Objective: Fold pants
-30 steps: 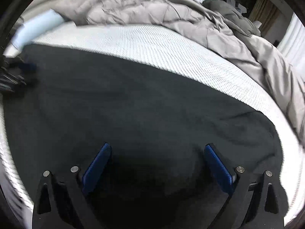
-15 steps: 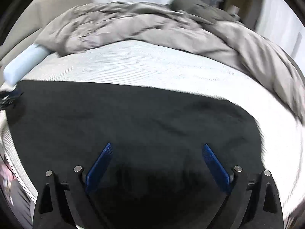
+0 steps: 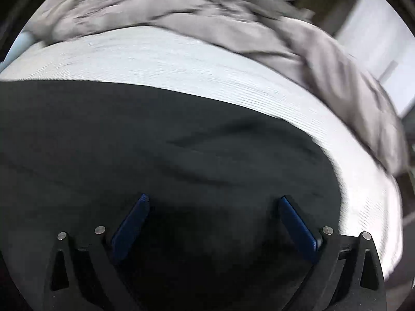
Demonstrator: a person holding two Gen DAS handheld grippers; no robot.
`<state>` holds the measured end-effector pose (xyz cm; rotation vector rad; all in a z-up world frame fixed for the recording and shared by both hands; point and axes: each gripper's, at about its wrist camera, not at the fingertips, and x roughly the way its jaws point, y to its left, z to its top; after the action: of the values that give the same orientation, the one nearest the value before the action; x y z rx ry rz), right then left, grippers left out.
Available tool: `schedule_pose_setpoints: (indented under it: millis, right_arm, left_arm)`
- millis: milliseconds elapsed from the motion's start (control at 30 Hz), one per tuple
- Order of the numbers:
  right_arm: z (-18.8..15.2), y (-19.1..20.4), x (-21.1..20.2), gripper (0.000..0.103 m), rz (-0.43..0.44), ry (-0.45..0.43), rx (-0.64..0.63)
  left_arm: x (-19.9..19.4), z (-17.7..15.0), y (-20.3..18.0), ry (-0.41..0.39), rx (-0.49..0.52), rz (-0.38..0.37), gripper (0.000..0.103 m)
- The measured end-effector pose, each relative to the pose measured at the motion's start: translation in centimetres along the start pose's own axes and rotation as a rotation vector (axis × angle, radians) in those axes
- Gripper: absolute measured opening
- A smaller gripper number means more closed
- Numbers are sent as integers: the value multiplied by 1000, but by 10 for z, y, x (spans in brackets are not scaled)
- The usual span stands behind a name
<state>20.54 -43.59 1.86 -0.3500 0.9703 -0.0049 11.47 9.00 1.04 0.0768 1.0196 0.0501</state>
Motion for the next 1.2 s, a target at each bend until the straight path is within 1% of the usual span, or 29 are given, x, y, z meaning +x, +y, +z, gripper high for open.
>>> schedule_pose_setpoints:
  millis: [33, 67, 133, 167, 233, 267, 300, 333, 400, 467, 500, 533, 567, 600, 633, 667, 700, 733, 767, 800, 833, 867, 900, 967, 1000, 1067, 1100, 1133, 1200]
  right_arm:
    - [-1, -3, -4, 100, -4, -23, -8]
    - [0, -8, -8, 100, 19, -27, 10]
    - [2, -5, -19, 100, 100, -51, 33]
    - [8, 6, -25, 100, 144, -65, 21]
    - [17, 29, -28, 100, 177, -81, -32]
    - [24, 50, -29, 100, 209, -94, -79]
    - [27, 61, -28, 100, 231, -104, -98]
    - [30, 73, -26, 100, 247, -109, -113]
    - [41, 101, -11, 100, 275, -81, -141]
    - [46, 121, 4, 100, 279, -49, -169]
    - [47, 124, 15, 99, 262, -36, -182]
    - [46, 121, 25, 99, 232, -28, -186]
    - [41, 119, 25, 100, 229, -25, -180]
    - [39, 103, 32, 100, 251, -17, -128]
    - [36, 88, 35, 100, 213, -9, -91]
    - [33, 73, 39, 100, 169, -13, -70]
    - [29, 54, 43, 101, 122, -13, -53]
    - [25, 44, 45, 101, 81, -10, -43]
    - [21, 32, 47, 102, 49, -5, -26]
    - [17, 20, 45, 102, 37, -1, 10]
    - [13, 13, 42, 102, 7, 2, 38]
    - [12, 12, 37, 102, -15, -4, 52]
    - [11, 15, 31, 102, -7, -21, 44]
    - [10, 29, 17, 102, 33, -62, 6]
    - [10, 37, 9, 102, 50, -78, -14]
    - [9, 51, -2, 102, 84, -90, -57]
    - [7, 58, -9, 102, 109, -98, -85]
    - [4, 62, -13, 102, 123, -105, -100]
    - [-7, 69, -19, 102, 135, -95, -115]
  left_arm:
    - [-6, 3, -2, -20, 11, -22, 80]
    - [-11, 7, -9, -36, 23, -62, 81]
    - [-10, 20, -22, -33, 37, -128, 81]
    - [-6, 28, -31, -19, 48, -135, 81]
    - [5, 42, -50, 1, 94, -117, 81]
    - [14, 49, -61, 14, 124, -123, 81]
    - [24, 55, -69, 31, 141, -133, 81]
    - [38, 64, -82, 55, 155, -139, 81]
    - [62, 68, -86, 122, 167, -121, 81]
    - [66, 67, -76, 107, 151, -147, 83]
    - [65, 65, -65, 94, 133, -142, 83]
    - [63, 62, -51, 95, 108, -116, 84]
    - [62, 56, -40, 95, 84, -108, 87]
    - [59, 51, -23, 91, 40, -102, 88]
    - [58, 47, -12, 96, 15, -53, 88]
    - [58, 45, 2, 103, -14, 13, 88]
    - [56, 44, 12, 101, -51, 24, 83]
    - [53, 43, 20, 96, -92, 6, 77]
    - [49, 45, 21, 91, -128, 9, 77]
    - [46, 49, 16, 80, -137, 13, 76]
    - [40, 51, 4, 66, -132, -2, 73]
    - [33, 57, -17, 52, -119, -12, 73]
    - [28, 63, -33, 34, -114, -16, 73]
    - [19, 74, -77, -18, -74, -77, 73]
    - [19, 81, -100, -36, -18, -135, 74]
    - [28, 89, -139, -24, 57, -211, 74]
    - [34, 89, -152, -5, 76, -215, 74]
    - [45, 91, -161, 19, 87, -194, 74]
    - [68, 90, -161, 67, 82, -139, 74]
